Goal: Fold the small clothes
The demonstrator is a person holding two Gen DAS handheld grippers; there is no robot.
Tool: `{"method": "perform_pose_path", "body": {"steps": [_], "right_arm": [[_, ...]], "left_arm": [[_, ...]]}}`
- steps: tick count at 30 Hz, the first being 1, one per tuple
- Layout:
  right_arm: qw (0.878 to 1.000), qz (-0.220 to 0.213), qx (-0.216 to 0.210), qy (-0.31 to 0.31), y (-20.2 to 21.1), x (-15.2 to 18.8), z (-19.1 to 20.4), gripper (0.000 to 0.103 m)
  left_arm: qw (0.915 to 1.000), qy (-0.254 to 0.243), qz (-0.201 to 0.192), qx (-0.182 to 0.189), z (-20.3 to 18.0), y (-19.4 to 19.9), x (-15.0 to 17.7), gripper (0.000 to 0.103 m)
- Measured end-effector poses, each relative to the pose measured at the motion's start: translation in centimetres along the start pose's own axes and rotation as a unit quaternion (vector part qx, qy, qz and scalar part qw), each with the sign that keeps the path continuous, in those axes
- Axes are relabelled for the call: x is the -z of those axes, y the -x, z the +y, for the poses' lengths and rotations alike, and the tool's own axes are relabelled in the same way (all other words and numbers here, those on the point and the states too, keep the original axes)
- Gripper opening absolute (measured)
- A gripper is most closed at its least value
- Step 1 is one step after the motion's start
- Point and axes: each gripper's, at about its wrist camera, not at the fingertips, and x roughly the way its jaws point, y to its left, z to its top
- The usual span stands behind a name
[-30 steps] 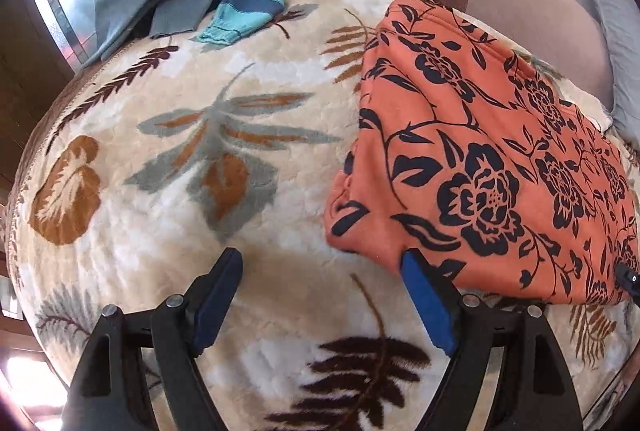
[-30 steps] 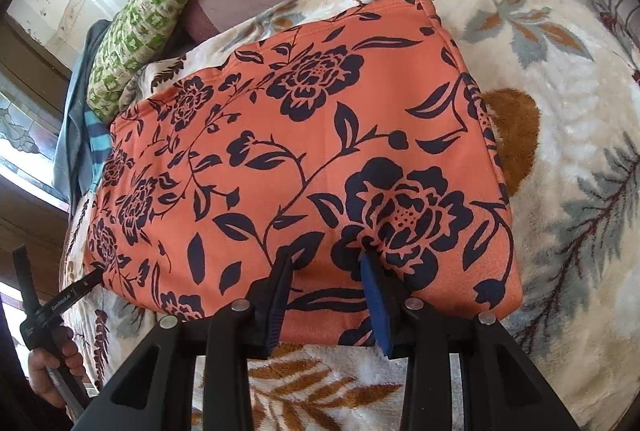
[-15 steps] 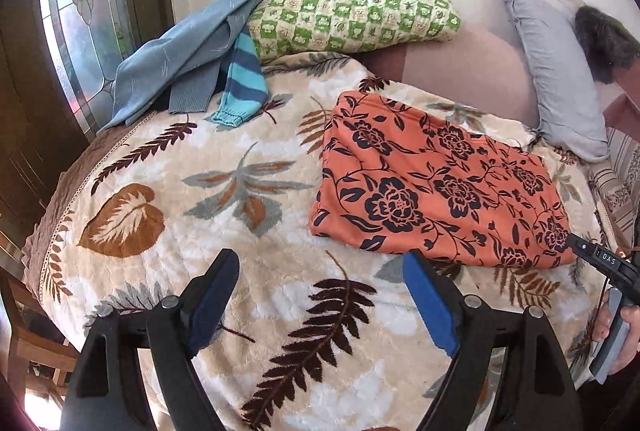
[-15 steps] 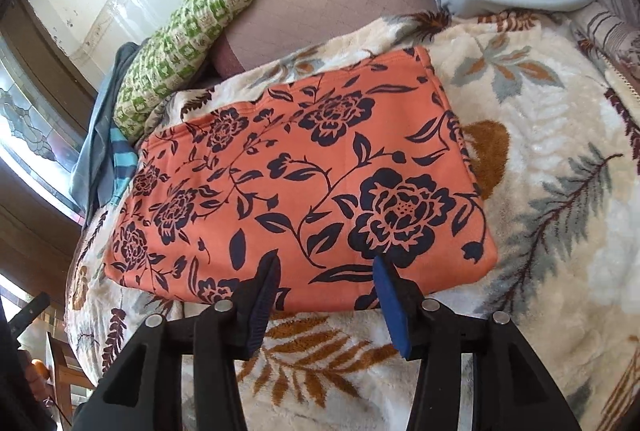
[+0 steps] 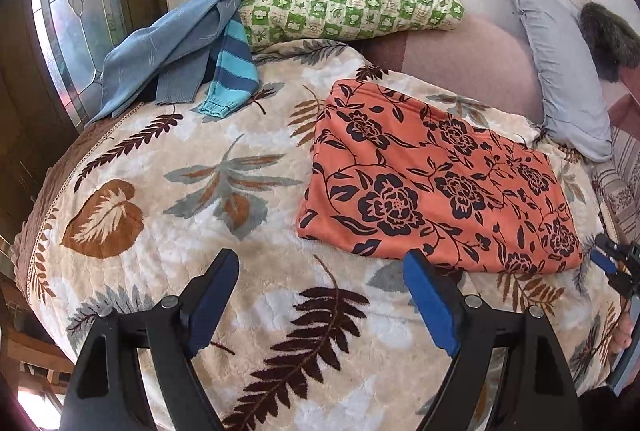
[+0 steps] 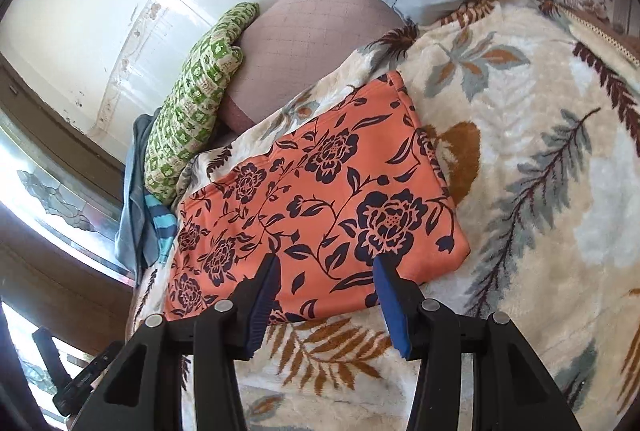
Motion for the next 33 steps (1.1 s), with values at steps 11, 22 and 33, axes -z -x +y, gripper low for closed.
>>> {"method": "perform_pose_path", "body": {"steps": [11, 22, 33], "right_arm": [[0.995, 0.067, -0.055, -0.047, -0.9, 0.6, -3.8, 0.052], [0.969, 0.103, -0.156, -0.159, -2.9, 1.4, -6.3, 0.052], [0.966, 0.083, -0.100, -0.222, -3.4, 1.1, -8.8, 0.058]], "left_arm": [[0.9886, 0.134, 0.038, 0.056, 2.0, -6.2, -1.6, 0.085], [0.9713, 0.189, 0.085, 0.116, 0.4, -10.6, -0.8, 0.069], [0.9553, 0.239, 0.100, 0.142, 1.7, -13.0, -0.4, 0.073]]}}
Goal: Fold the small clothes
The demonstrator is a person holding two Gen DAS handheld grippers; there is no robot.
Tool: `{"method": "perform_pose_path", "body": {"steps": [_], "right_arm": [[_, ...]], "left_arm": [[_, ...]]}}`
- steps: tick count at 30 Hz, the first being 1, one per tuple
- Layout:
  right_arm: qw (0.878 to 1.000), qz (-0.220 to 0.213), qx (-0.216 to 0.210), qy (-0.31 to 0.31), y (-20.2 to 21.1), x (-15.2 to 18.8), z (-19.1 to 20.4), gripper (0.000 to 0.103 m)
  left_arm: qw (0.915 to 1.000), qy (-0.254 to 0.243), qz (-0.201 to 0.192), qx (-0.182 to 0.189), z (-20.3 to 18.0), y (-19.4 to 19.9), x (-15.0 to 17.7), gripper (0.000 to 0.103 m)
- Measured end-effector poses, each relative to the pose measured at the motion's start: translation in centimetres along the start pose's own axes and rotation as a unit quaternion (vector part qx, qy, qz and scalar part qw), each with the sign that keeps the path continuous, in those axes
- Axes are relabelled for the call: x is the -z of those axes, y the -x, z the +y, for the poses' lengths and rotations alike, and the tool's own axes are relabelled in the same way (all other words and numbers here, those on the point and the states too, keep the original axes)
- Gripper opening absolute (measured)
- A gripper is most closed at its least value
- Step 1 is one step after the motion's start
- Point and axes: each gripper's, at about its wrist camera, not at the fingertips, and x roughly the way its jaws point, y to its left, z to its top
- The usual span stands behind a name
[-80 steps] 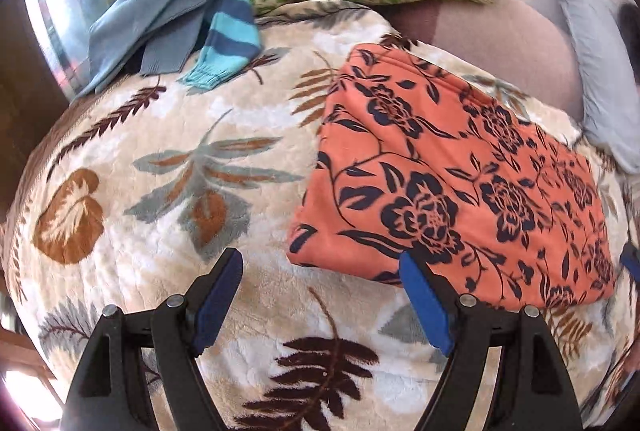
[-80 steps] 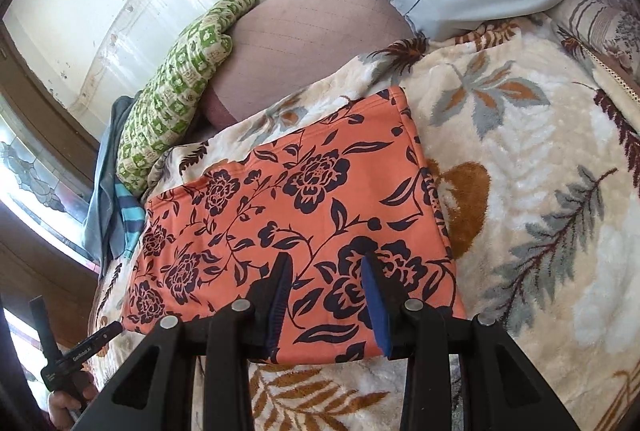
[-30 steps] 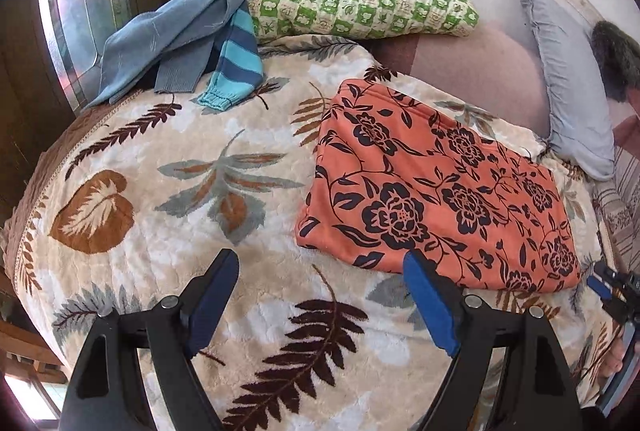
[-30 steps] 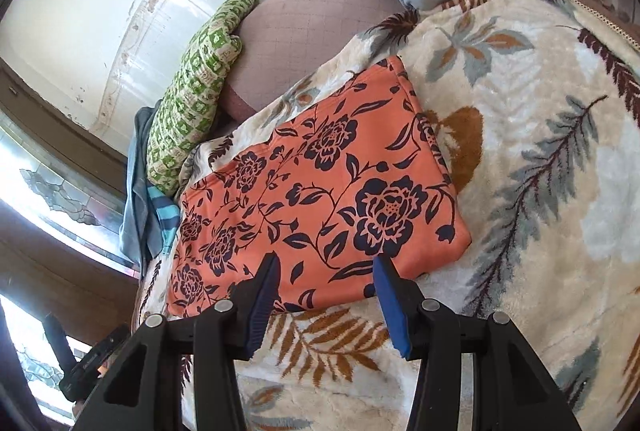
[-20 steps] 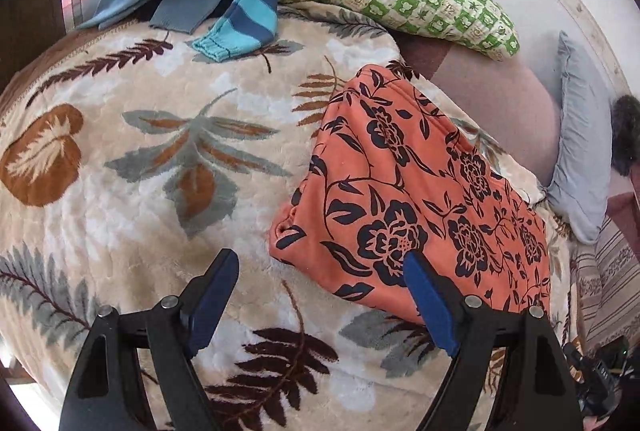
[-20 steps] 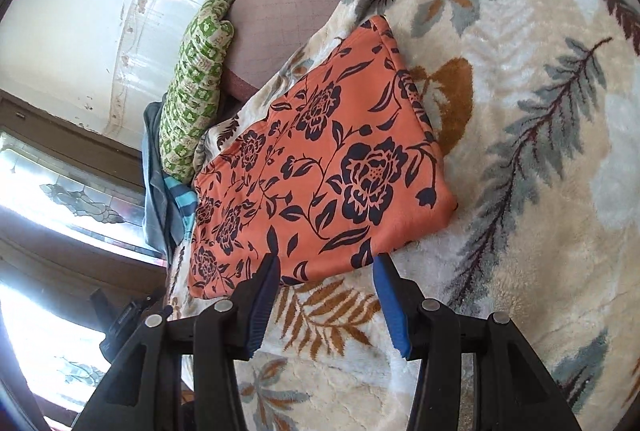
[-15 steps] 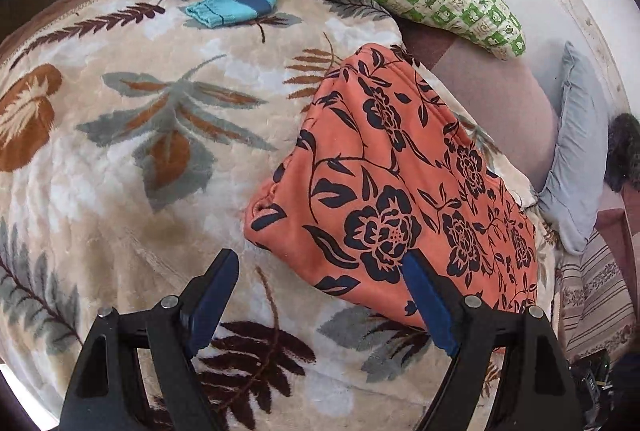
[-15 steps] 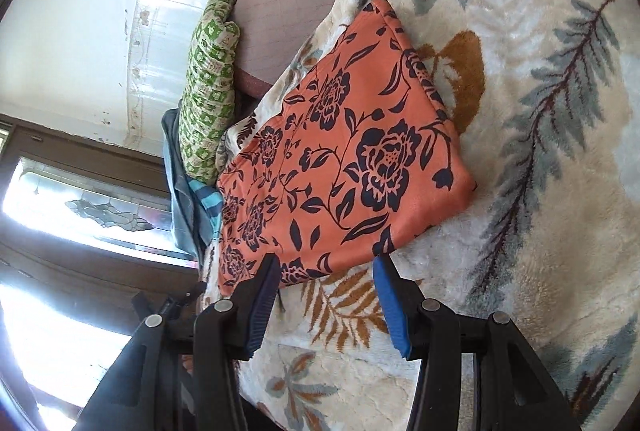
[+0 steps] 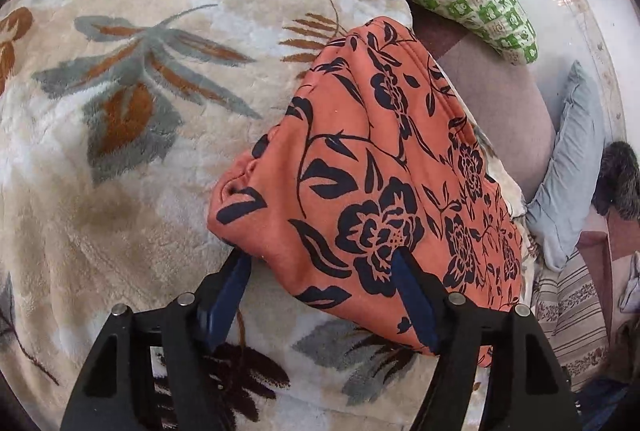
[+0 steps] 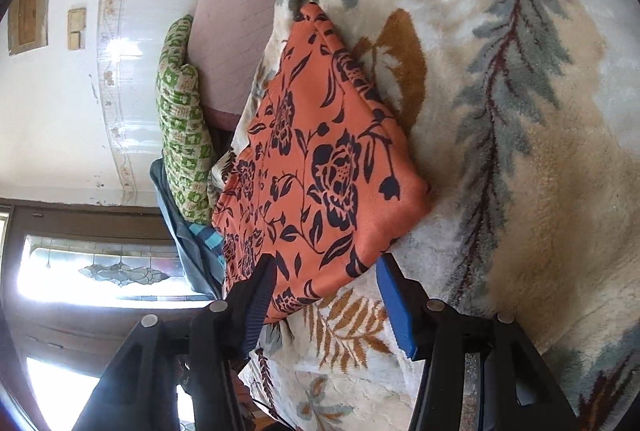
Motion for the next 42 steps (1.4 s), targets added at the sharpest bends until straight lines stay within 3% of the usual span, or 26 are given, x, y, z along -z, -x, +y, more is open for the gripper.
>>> {"method": "perform_pose_path", "body": {"steps": [4, 10, 11, 13, 15, 16, 19, 24, 25, 27, 29, 34, 42], "right_arm": [[0.999, -0.014, 0.046, -0.006, -1.4, -0.8, -0.2, 0.058], [0.998, -0.043, 0.055, -0.004, -2.7, -1.8, -0.2, 0.061], [0.997, -0.049, 0.051, -0.003, -2.8, -1.8, -0.2, 0.062], [0.997, -0.063, 0.048, 0.005, -3.0, -1.9, 0.0, 0.062], [0.995, -0.073, 0.062, 0.021, -3.1, -2.0, 0.6, 0.050], [0.994, -0.075, 0.073, 0.030, -3.2, -2.1, 0.7, 0.027], [0.994, -0.071, 0.079, 0.032, -3.4, -2.4, 0.8, 0.026], [0.996, -0.063, 0.060, 0.003, -4.0, -2.7, 0.0, 0.029], [0.996, -0.066, 0.062, 0.013, -4.1, -2.6, 0.1, 0.029], [0.993, -0.072, 0.083, 0.051, -4.1, -2.3, 1.1, 0.027], [0.990, -0.081, 0.081, 0.078, -3.7, -1.9, 2.2, 0.022], [0.980, -0.121, 0.076, 0.138, -1.7, -0.5, 4.5, 0.019], [0.955, -0.149, 0.120, 0.228, 2.0, 5.0, 7.2, 0.018]], "left_arm": [[0.9999, 0.010, 0.000, 0.003, 0.1, -0.6, -0.9, 0.076], [0.9991, 0.036, -0.012, 0.016, 0.0, -1.3, -1.7, 0.077], [0.9991, 0.035, -0.016, 0.016, -0.1, -1.4, -1.7, 0.076], [0.9992, 0.030, -0.025, 0.013, -0.3, -1.5, -1.8, 0.060], [0.9993, 0.023, -0.027, 0.010, -0.1, -1.5, -1.7, 0.044], [0.9995, 0.018, -0.026, 0.009, -0.1, -1.6, -1.7, 0.040], [0.9995, 0.017, -0.027, 0.009, 0.2, -1.9, -1.8, 0.037], [0.9992, 0.022, -0.032, 0.008, 0.1, -2.2, -1.8, 0.043], [0.9993, 0.017, -0.034, 0.006, 0.0, -2.1, -1.8, 0.042], [0.9994, 0.005, -0.035, 0.008, -0.2, -2.1, -1.8, 0.022], [0.9992, -0.003, -0.040, 0.011, -0.4, -1.6, -1.9, 0.017], [0.9978, -0.025, -0.057, 0.024, -1.3, 0.7, -1.8, 0.012], [0.9947, -0.074, -0.064, 0.031, -1.2, 7.3, 1.0, 0.011]]}}
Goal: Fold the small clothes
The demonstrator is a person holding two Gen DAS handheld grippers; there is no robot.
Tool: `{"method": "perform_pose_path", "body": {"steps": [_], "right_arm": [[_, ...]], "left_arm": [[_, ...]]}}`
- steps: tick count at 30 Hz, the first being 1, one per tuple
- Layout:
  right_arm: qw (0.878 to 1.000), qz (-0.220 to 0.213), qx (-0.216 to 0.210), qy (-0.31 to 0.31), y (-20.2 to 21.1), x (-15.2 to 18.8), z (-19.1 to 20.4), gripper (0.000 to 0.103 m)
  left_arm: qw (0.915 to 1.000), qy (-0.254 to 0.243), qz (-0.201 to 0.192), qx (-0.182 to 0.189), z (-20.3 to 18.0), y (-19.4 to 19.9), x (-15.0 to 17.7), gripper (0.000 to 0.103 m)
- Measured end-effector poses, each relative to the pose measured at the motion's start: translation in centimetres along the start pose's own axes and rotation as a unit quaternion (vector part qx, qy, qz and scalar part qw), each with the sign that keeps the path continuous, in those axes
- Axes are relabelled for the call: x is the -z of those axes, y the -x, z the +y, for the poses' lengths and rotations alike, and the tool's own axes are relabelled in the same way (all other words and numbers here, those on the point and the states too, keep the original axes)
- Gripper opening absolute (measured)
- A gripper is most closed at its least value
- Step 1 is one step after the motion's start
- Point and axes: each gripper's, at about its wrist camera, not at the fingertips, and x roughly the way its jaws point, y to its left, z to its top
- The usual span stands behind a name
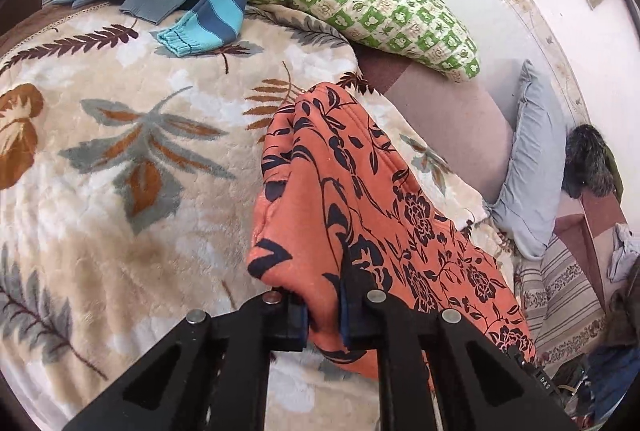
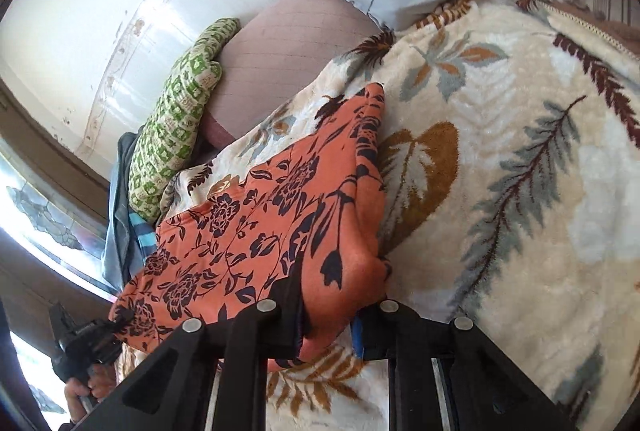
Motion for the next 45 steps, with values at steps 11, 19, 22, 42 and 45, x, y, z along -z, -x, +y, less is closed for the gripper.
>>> {"method": "perform_pose_path", "body": {"steps": [11, 19, 22, 42, 45], "right_arm": [[0.992, 0.121, 0.026, -0.028, 5.9, 8.2, -2.6, 0.024], [0.993, 0.094, 0.067, 0.040, 11.4, 7.1, -0.4, 0.034], [0.993, 0.078, 0.041, 0.079, 10.8, 6.3, 3.3, 0.034], [0.952, 0.240, 0.077, 0.175, -22.7, 5.5, 22.3, 0.035], [0.958, 0.198, 0.080, 0.190, -21.5, 3.1, 23.8, 0.036]], "left_arm": [[0.9958, 0.003, 0.073, -0.056, 7.5, 5.8, 11.0, 0.018], [0.9976, -0.017, -0.015, -0.065, 6.8, 10.0, 10.4, 0.044], [0.9947, -0.050, -0.071, -0.054, 4.9, 12.0, 9.8, 0.053], [0.9919, -0.088, 0.033, -0.086, 6.9, 4.3, 10.5, 0.074], [0.9904, -0.104, 0.031, -0.086, 6.7, 4.4, 10.8, 0.074]]}}
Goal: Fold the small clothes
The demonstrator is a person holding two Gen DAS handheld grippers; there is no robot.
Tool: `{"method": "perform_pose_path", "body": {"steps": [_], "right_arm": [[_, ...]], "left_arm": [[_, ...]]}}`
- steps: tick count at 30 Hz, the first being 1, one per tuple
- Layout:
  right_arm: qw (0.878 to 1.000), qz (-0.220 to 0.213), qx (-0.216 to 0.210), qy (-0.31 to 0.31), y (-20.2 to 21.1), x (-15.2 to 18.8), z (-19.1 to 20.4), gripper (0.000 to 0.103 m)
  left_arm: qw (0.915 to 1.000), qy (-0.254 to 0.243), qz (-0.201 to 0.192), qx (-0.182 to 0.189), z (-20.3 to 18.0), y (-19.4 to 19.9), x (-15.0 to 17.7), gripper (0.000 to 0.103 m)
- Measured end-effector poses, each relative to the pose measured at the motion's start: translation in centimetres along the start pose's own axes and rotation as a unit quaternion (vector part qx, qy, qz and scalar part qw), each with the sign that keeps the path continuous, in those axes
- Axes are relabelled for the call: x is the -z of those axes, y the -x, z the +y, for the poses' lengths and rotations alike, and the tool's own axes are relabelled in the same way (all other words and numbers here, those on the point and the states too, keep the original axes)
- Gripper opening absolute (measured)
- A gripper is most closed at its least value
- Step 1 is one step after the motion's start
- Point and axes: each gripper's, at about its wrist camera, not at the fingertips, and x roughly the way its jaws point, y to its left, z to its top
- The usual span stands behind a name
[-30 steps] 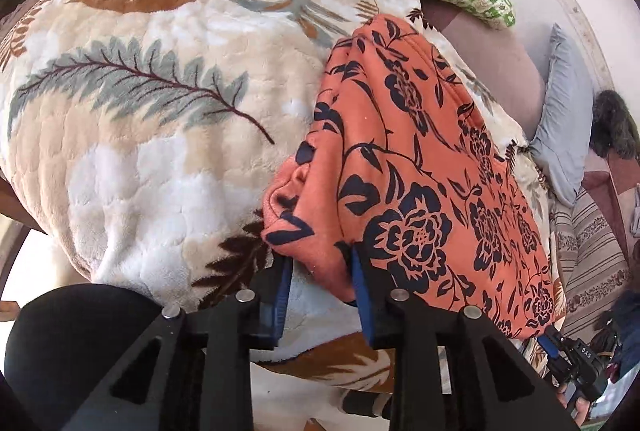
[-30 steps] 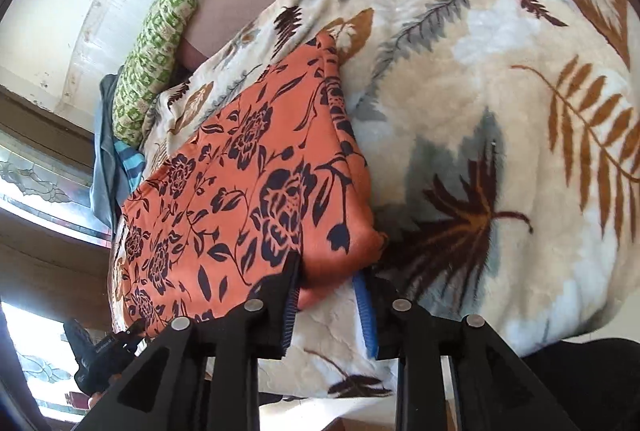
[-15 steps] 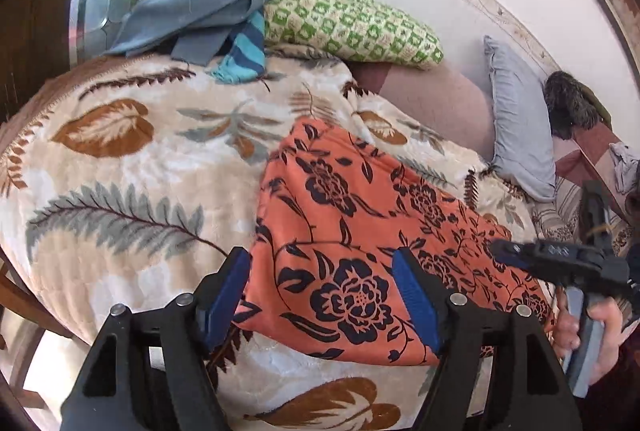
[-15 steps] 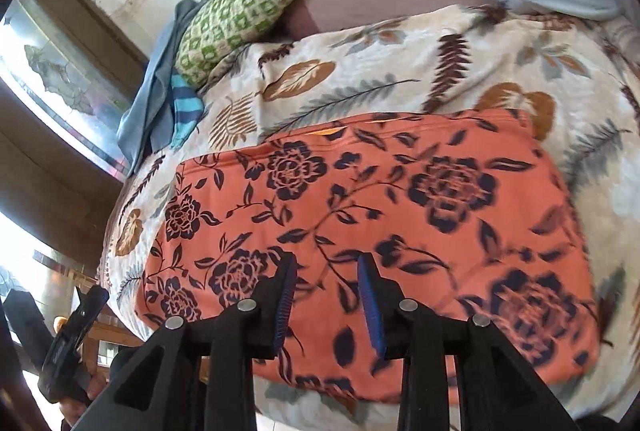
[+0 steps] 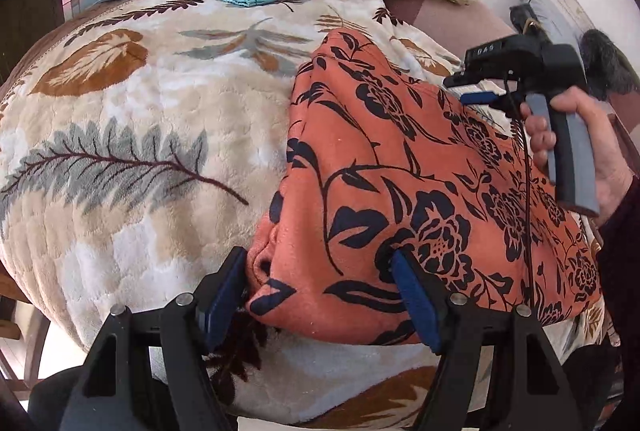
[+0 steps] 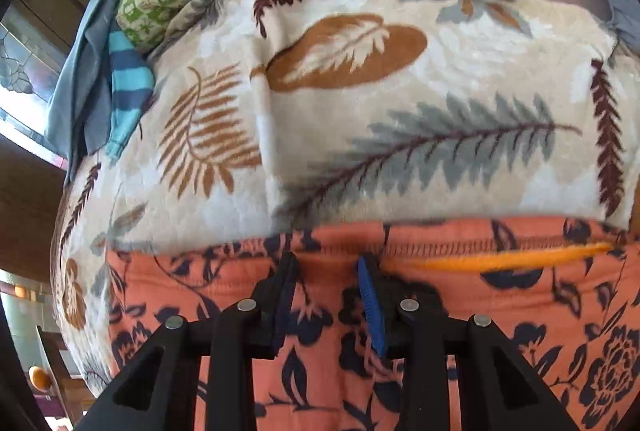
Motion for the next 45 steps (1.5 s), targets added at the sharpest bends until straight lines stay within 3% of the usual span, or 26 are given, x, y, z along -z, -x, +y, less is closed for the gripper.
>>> {"method": "perform_pose_path", "body": {"steps": [3, 6, 9, 12, 15, 18, 21, 26, 29, 30, 31, 34, 38, 42, 45], "right_arm": [[0.998, -0.018, -0.061, -0.003, 2.9, -0.1, 0.3, 0.036], [0.995, 0.003, -0.092, 0.029, 3.6, 1.3, 2.6, 0.036], [0.993, 0.036, -0.085, 0.069, 1.3, 2.9, 6.1, 0.036], [0.994, 0.070, -0.052, 0.071, -3.2, 3.9, 7.9, 0.036], [0.996, 0.041, -0.056, 0.055, -3.2, 4.0, 7.6, 0.035], [0.995, 0.017, -0.083, 0.045, 0.0, 4.3, 5.5, 0.035], [0.996, -0.028, -0.068, 0.039, 4.3, 4.6, 0.9, 0.035], [0.998, -0.056, 0.013, -0.040, 7.9, 4.8, -11.5, 0.035], [0.993, -0.018, 0.080, -0.081, 6.9, 6.5, -19.5, 0.034], [0.992, -0.007, 0.076, -0.103, 6.3, 7.4, -21.9, 0.033], [0.992, -0.032, 0.036, -0.117, 6.9, 8.3, -23.2, 0.028], [0.988, -0.061, 0.010, -0.141, 10.0, 9.7, -23.9, 0.030], [0.992, -0.080, -0.020, -0.094, 13.5, 12.4, -21.1, 0.030], [0.995, -0.090, -0.016, -0.050, 14.5, 16.8, -19.0, 0.030], [0.994, -0.082, -0.024, -0.068, 12.3, 20.1, -20.2, 0.031]], "left_arm": [[1.0000, 0.004, -0.004, 0.008, 0.2, 0.4, 0.1, 0.074], [1.0000, -0.001, -0.005, 0.005, 0.1, 0.2, 0.2, 0.074], [0.9999, -0.009, -0.007, 0.000, -0.2, 0.1, 0.1, 0.074], [0.9999, -0.014, -0.008, -0.003, -0.2, 0.0, 0.1, 0.074], [0.9997, -0.024, -0.009, -0.003, -0.3, 0.0, 0.3, 0.075], [0.9996, -0.025, -0.010, 0.001, -0.2, 0.2, 0.4, 0.075], [0.9997, -0.018, -0.014, 0.006, 0.1, 0.7, 0.6, 0.074], [0.9983, -0.036, -0.045, 0.009, -0.3, 2.0, 1.1, 0.074], [0.9982, -0.048, -0.036, -0.005, -0.6, 1.7, 1.3, 0.074], [0.9987, -0.043, -0.025, -0.007, -0.4, 1.3, 1.3, 0.075], [0.9993, -0.034, -0.015, -0.007, 0.0, 1.0, 1.4, 0.074], [0.9995, -0.020, -0.021, -0.012, 0.7, 1.4, 1.4, 0.074], [0.9988, -0.014, -0.045, -0.015, 1.2, 3.4, 1.9, 0.074], [0.9998, 0.005, -0.021, 0.003, 1.1, 4.2, 3.2, 0.074], [0.9991, 0.033, 0.008, 0.026, 0.7, 3.8, 3.8, 0.075]]}}
